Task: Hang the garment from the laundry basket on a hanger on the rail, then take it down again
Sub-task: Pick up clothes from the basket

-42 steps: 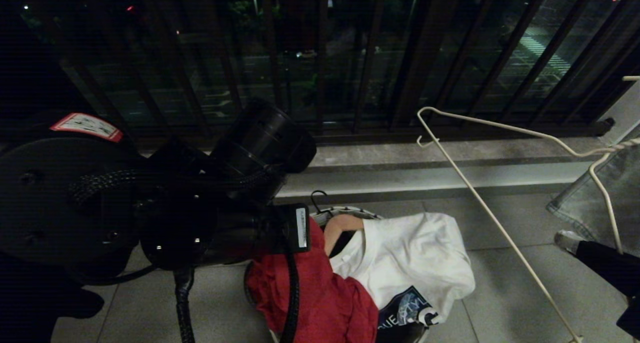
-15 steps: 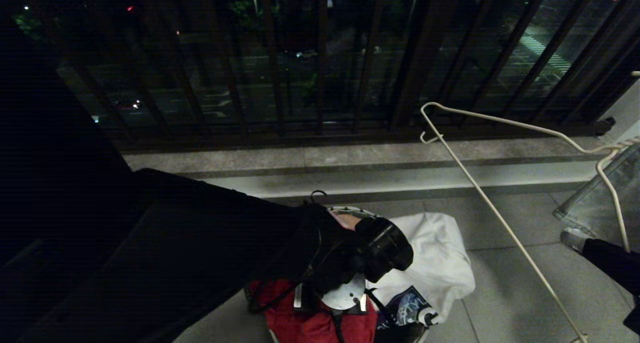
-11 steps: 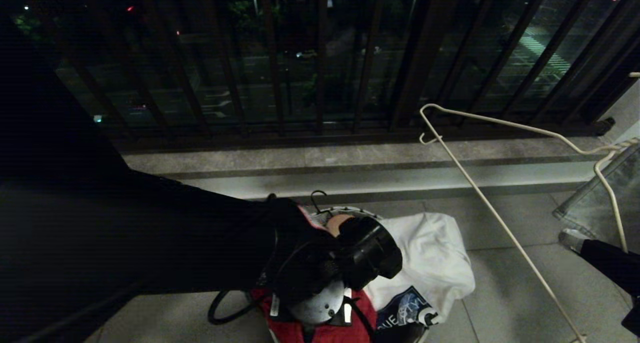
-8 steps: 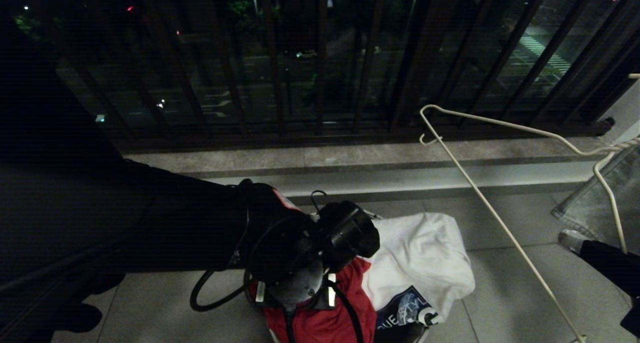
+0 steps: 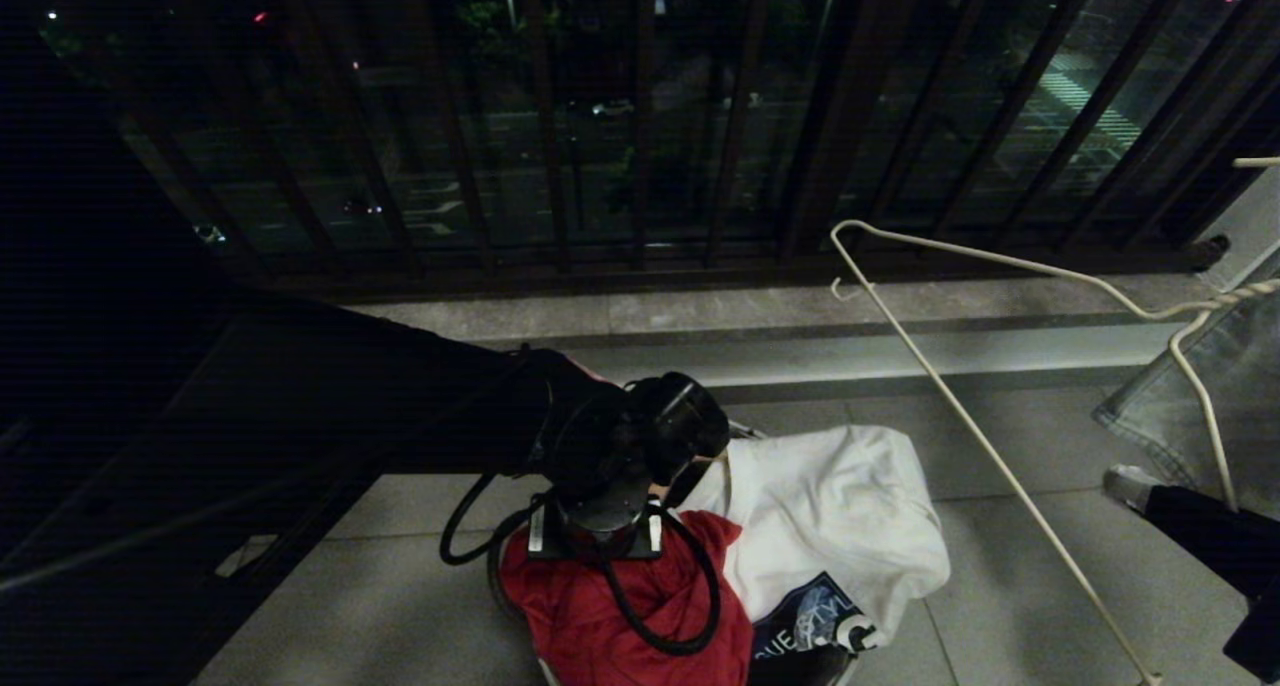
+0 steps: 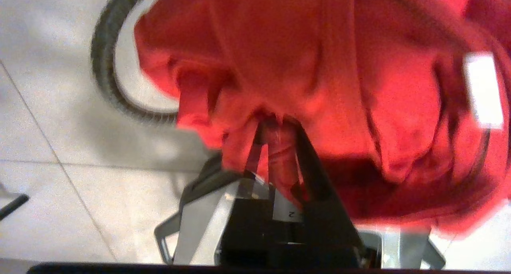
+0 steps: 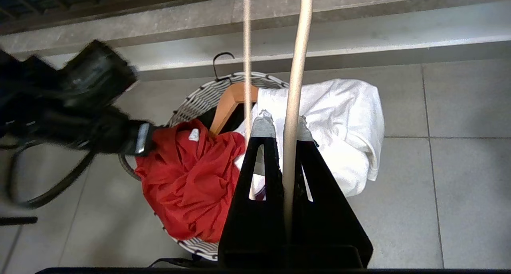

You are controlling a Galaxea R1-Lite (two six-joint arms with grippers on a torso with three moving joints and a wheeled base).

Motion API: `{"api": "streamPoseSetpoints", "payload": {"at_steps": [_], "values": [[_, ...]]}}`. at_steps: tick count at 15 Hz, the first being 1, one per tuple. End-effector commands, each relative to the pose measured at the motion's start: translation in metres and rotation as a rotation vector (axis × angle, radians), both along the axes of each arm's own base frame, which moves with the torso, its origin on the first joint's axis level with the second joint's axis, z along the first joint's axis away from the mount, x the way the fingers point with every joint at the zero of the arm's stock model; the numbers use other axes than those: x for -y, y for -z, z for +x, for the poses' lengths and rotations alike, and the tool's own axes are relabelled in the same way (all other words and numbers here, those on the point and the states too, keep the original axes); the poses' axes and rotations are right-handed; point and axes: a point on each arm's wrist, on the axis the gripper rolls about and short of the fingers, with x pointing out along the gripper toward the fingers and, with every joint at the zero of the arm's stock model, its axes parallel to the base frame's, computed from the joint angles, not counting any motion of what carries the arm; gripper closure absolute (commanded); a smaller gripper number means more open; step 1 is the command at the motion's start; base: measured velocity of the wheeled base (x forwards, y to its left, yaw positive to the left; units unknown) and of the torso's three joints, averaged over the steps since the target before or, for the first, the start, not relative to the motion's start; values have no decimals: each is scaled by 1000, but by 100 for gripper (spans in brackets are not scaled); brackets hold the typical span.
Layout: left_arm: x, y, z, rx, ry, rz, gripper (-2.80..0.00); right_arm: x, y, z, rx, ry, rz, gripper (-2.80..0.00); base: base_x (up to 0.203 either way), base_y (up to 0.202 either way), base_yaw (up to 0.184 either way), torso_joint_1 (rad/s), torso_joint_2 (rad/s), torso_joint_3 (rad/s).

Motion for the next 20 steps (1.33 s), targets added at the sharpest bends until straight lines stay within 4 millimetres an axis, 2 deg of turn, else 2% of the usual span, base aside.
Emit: {"api": "streamPoseSetpoints", "payload": {"at_steps": [1,3,7,8,12,17,20], "values": [[6,15,17,-6,-17,10,0,-1,1,1,-6,2,-4,0,0,0,0,0,0,0],[10,13,26,10,-25,-10,0,-1,1,1,-5,2,-3,0,0,0,0,0,0,0],[10,-3,20,36,-18,-44,0,-1,1,1,-5,2,-3,0,0,0,0,0,0,0],[11,-3,21,39,-19,-45,-280,-1,1,1,-5,2,-3,0,0,0,0,0,0,0],[13,-7,23,54,-15,-57,-280,-1,1,1,-5,2,-3,0,0,0,0,0,0,0],[17,19,38,40,-37,-3,-280,0,1,0,-4,2,-2,0,0,0,0,0,0,0],[12,20,39,43,-53,14,-280,0,1,0,-4,2,-2,0,0,0,0,0,0,0]]}}
